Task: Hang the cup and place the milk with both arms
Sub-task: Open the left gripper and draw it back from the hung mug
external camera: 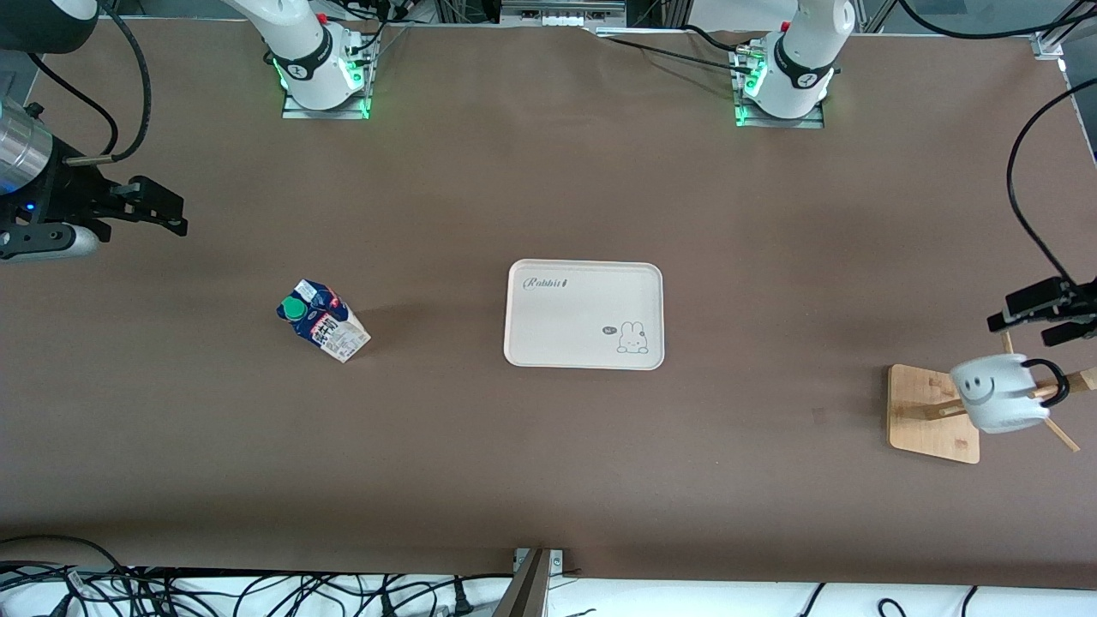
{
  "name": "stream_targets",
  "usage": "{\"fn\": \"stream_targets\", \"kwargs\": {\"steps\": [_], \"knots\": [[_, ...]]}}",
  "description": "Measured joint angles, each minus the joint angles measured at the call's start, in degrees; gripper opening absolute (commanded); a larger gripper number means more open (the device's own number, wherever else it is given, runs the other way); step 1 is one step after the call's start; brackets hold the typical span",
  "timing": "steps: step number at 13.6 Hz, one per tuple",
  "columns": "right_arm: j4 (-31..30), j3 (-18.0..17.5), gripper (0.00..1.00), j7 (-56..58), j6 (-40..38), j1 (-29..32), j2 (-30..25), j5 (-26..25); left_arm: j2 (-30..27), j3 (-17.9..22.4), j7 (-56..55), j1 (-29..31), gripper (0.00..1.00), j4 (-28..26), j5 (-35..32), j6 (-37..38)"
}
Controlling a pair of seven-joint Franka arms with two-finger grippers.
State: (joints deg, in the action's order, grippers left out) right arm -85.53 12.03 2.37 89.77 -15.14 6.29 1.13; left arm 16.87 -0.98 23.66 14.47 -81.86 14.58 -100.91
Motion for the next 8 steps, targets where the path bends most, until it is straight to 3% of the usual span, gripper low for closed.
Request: {"fn": "stream_targets", "kwargs": {"steps": [8], "knots": [[0.0,0.0,1.0,0.0,0.06,0.0,0.0,0.0,-5.8,-2.12,-3.5,-0.41,1.0,0.13,-8.32,9.48]]}}
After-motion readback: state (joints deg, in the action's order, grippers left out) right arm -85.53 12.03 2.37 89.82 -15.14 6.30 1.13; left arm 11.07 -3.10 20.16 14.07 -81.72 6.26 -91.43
